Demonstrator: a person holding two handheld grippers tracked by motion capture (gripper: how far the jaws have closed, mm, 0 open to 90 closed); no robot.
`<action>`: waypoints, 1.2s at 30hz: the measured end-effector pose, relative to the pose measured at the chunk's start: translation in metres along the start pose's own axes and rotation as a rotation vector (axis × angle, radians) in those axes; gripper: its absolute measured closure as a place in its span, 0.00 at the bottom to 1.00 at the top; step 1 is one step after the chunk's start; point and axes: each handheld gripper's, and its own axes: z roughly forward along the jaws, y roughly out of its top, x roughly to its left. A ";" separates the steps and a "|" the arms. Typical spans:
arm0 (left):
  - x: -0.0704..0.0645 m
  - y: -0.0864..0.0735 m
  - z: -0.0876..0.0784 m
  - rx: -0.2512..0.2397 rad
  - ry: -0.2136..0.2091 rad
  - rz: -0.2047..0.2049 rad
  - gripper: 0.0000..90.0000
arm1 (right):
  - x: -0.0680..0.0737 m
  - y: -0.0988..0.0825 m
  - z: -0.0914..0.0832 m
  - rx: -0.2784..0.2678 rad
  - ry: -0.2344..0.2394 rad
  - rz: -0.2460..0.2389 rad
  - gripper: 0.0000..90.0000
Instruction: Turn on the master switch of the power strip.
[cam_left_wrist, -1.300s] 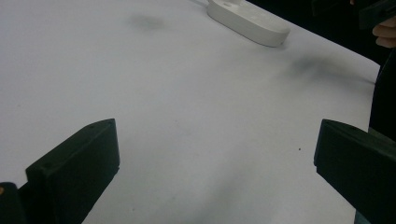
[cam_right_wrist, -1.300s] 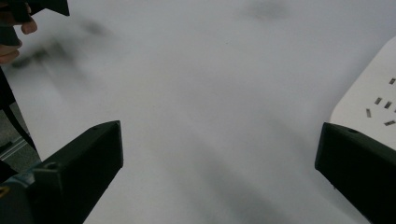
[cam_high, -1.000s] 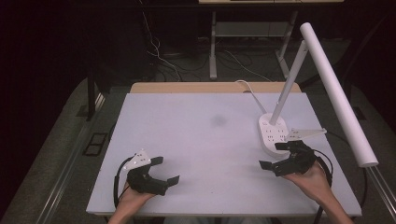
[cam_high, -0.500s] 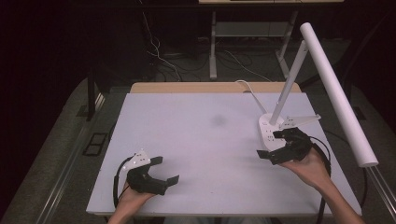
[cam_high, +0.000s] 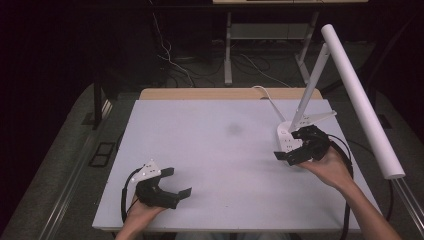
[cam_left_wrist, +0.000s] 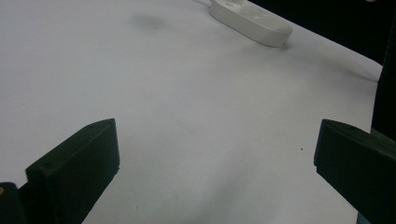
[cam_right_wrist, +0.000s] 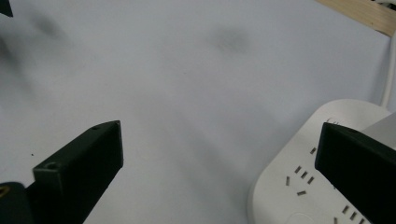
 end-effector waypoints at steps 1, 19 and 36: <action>0.000 0.000 0.000 0.000 0.000 0.000 0.00 | -0.001 0.001 0.001 0.001 -0.002 -0.005 0.01; 0.000 0.000 0.000 0.003 0.000 0.002 0.00 | -0.013 0.013 0.014 0.066 -0.076 -0.066 0.01; 0.001 0.000 0.000 0.003 0.001 0.002 0.00 | -0.022 0.024 0.027 0.139 -0.159 -0.131 0.20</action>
